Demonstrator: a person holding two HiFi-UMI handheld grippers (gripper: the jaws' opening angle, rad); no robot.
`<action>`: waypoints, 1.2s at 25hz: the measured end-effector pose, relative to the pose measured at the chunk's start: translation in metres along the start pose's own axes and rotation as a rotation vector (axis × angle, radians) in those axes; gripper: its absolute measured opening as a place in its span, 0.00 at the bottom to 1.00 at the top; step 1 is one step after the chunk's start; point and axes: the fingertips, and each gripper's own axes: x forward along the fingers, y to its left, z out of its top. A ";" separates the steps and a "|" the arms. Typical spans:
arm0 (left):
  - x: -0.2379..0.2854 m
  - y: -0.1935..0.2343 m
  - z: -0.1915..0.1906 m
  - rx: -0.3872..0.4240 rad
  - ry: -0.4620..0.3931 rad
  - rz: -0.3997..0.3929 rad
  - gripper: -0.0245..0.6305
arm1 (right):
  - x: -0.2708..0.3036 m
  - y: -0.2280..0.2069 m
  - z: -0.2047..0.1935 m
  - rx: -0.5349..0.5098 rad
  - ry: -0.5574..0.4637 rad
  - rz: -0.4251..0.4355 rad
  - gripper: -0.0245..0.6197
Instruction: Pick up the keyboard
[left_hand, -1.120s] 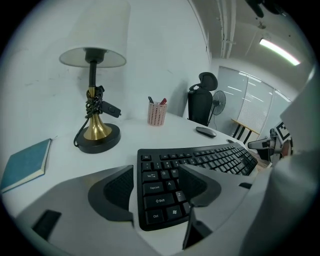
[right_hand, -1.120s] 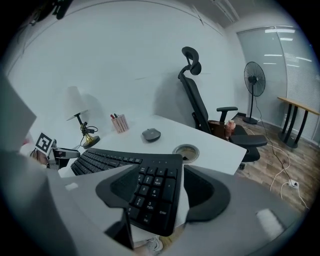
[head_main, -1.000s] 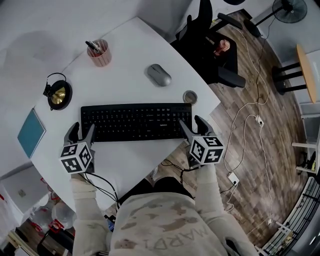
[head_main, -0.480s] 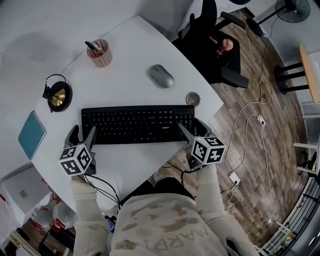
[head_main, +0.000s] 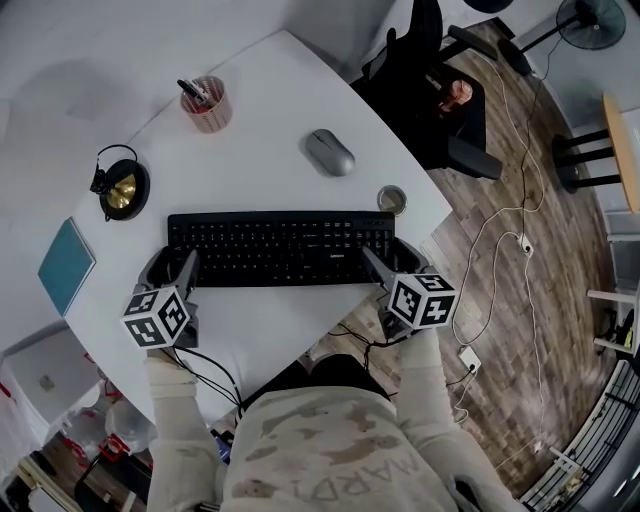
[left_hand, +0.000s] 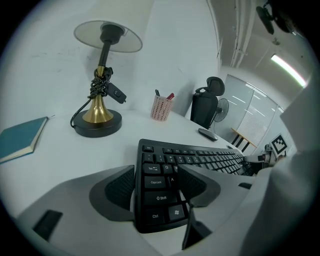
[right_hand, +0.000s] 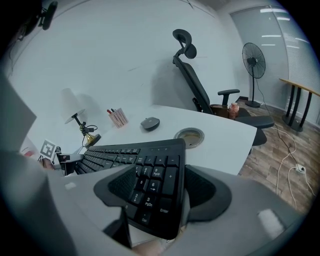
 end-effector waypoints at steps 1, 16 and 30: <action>0.000 0.000 0.000 0.000 0.000 0.003 0.44 | 0.000 0.000 0.000 0.001 0.001 -0.003 0.53; -0.034 -0.008 0.014 -0.050 -0.107 0.020 0.44 | -0.028 0.013 0.024 -0.067 -0.109 -0.012 0.50; -0.111 -0.032 0.054 -0.022 -0.310 0.027 0.44 | -0.093 0.048 0.069 -0.164 -0.282 0.006 0.50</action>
